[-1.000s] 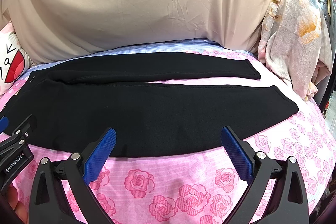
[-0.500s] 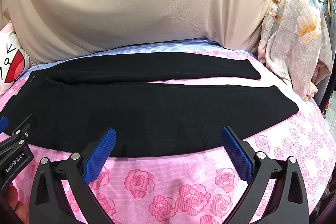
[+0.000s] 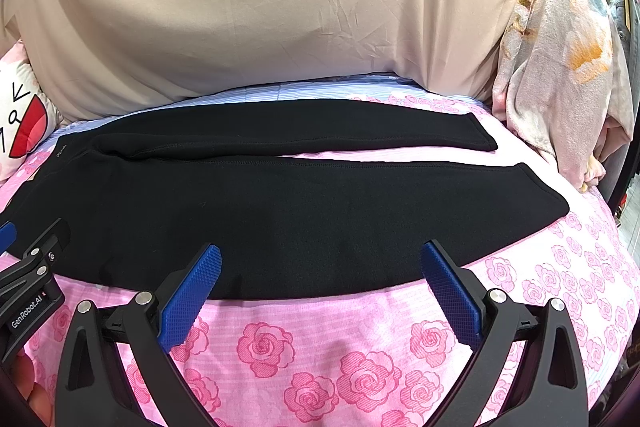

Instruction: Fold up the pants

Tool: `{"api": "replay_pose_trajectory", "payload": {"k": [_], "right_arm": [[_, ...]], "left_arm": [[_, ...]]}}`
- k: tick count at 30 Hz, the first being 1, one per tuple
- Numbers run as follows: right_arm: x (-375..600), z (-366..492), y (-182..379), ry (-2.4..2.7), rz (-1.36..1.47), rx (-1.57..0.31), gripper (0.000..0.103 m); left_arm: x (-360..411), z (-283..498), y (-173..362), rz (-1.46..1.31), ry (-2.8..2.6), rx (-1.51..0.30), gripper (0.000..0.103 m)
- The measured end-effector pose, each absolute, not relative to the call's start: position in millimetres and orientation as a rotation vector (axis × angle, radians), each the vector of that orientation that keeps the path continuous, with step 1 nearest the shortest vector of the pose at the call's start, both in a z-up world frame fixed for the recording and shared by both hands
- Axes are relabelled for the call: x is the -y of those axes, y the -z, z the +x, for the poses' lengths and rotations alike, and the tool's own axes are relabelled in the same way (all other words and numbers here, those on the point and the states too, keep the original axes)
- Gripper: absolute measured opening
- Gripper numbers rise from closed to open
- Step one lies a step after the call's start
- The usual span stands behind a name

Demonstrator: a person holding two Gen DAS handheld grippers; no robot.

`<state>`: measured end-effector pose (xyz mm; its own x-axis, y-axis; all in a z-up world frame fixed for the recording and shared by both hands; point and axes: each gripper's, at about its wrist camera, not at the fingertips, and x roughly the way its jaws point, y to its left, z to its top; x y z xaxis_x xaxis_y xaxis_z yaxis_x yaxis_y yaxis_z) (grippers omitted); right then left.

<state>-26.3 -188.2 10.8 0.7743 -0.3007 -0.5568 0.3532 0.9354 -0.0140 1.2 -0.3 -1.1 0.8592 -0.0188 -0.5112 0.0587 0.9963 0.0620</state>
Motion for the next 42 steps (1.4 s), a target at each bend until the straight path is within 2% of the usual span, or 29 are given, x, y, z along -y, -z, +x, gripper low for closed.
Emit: {"api": "replay_pose_trajectory", "payload": {"k": [12, 16, 25, 33, 37, 42], "right_arm": [[187, -26, -11, 0.355, 0.093, -0.588, 0.098], [187, -26, -11, 0.355, 0.096, -0.589, 0.098], [214, -24, -16, 0.249, 0.193, -0.607, 0.098], [345, 53, -59, 0.328, 0.097, -0.64, 0.098], [440, 106, -55, 0.314, 0.212, -0.705, 0.098], [510, 151, -38, 0.374, 0.257, -0.751, 0.098]], "left_arm": [[0, 2, 1, 0.076, 0.041, -0.536, 0.089], [-1, 0, 1, 0.075, 0.033, -0.529, 0.098], [-11, 7, 0, 0.048, 0.025, -0.579, 0.098], [-44, 71, -55, 0.109, 0.061, -0.581, 0.098], [-75, 138, -65, 0.106, 0.031, -0.64, 0.098], [-129, 219, -64, 0.043, -0.084, -0.692, 0.098]]}}
